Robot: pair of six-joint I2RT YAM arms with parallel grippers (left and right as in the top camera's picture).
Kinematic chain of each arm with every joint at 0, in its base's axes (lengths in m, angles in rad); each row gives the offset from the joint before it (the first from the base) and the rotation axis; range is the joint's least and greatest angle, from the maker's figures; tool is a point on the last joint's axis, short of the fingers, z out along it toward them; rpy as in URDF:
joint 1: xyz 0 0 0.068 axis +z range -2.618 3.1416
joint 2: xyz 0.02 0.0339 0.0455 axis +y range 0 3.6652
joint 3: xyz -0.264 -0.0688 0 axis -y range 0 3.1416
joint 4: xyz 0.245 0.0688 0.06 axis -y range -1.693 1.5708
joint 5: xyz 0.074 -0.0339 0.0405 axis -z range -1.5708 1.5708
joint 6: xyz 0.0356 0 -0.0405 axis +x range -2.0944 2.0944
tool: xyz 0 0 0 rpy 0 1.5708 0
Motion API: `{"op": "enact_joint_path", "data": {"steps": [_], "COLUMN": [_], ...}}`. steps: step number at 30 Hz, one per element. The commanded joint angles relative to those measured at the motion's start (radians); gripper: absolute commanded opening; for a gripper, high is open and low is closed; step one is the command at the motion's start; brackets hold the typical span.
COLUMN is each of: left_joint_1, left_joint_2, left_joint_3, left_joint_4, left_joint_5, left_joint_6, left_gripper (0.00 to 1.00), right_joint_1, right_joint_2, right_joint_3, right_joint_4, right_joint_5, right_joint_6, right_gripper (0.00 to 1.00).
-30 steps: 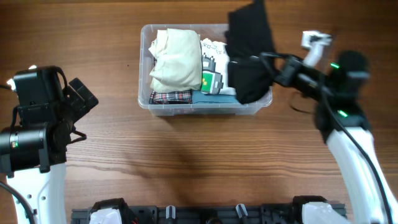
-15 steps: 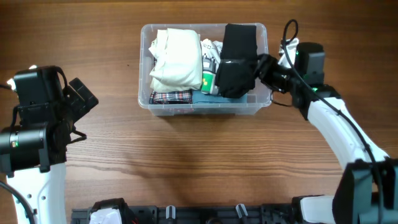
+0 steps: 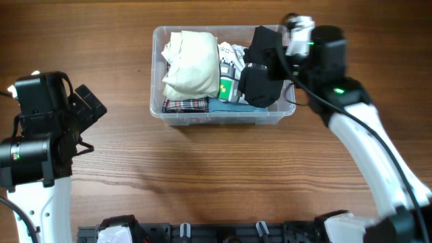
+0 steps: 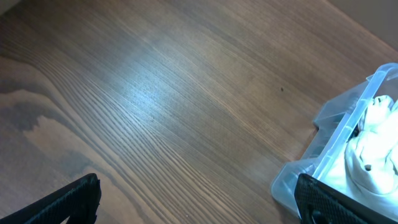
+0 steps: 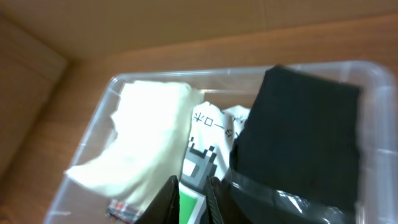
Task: Pack container
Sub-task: 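Place the black bundle in the box's right side and press down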
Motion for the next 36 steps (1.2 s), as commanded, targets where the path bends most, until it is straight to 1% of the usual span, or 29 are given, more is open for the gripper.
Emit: {"op": "enact_joint_path", "data": {"steps": [1,5,7,10,13,16,18,21,24,25,26,27,28,29,31,33,34,36], "left_joint_1": [0.005,0.005,0.005,0.005,0.005,0.005,0.006,0.005,0.005,0.005,0.006,0.005,0.005,0.005,0.006,0.005,0.005,0.005], "left_joint_2": [-0.002,-0.002,-0.002,-0.002,-0.002,-0.002,-0.002,-0.002,-0.002,-0.002,-0.002,-0.002,-0.002,-0.002,-0.002,-0.002,-0.002,-0.002], "left_joint_3": [-0.001,-0.001,-0.001,-0.001,-0.001,-0.001,-0.001,-0.001,-0.001,-0.001,-0.001,-0.001,-0.001,-0.001,-0.001,-0.001,-0.001,-0.001], "left_joint_4": [0.003,0.003,0.003,0.003,0.003,0.003,0.003,0.003,0.003,0.003,0.003,0.003,0.003,0.003,0.003,0.003,0.003,0.003], "left_joint_5": [-0.01,-0.01,-0.01,-0.01,-0.01,-0.01,-0.01,-0.01,-0.01,-0.01,-0.01,-0.01,-0.01,-0.01,-0.01,-0.01,-0.01,-0.01], "left_joint_6": [-0.02,-0.02,-0.02,-0.02,-0.02,-0.02,-0.02,-0.02,-0.02,-0.02,-0.02,-0.02,-0.02,-0.02,-0.02,-0.02,-0.02,-0.02], "left_gripper": [1.0,1.0,1.0,1.0,1.0,1.0,1.0,1.0,1.0,1.0,1.0,1.0,1.0,1.0,1.0,1.0,1.0,1.0], "right_joint_1": [0.011,0.004,0.004,0.01,0.019,0.037,0.055,0.082,0.101,0.101,0.1,0.1,0.1,0.1,0.101,0.101,0.101,0.1], "right_joint_2": [0.171,0.342,0.399,0.38,0.273,0.18,0.172,0.232,0.332,0.378,0.408,0.428,0.431,0.418,0.372,0.272,0.199,0.129], "right_joint_3": [0.007,0.008,0.008,0.022,0.094,0.125,0.125,0.106,0.081,0.081,0.081,0.081,0.081,0.087,0.111,0.141,0.15,0.151], "right_joint_4": [0.057,0.098,0.079,0.006,-0.095,-0.132,-0.182,-0.275,-0.28,-0.295,-0.315,-0.345,-0.369,-0.389,-0.412,-0.419,-0.394,-0.329], "right_joint_5": [0.106,0.12,0.119,0.1,0.08,0.081,0.081,0.081,0.084,0.094,0.097,0.097,0.101,0.113,0.112,0.111,0.111,0.112], "right_joint_6": [-0.015,-0.022,-0.035,-0.049,-0.111,-0.155,-0.175,-0.178,-0.179,-0.178,-0.175,-0.173,-0.175,-0.175,-0.178,-0.178,-0.177,-0.17], "right_gripper": [0.15,0.15,0.15,0.15,0.18,0.17,0.16,0.15,0.14,0.12,0.08,0.07,0.07,0.1,0.13,0.14,0.14,0.2]}}
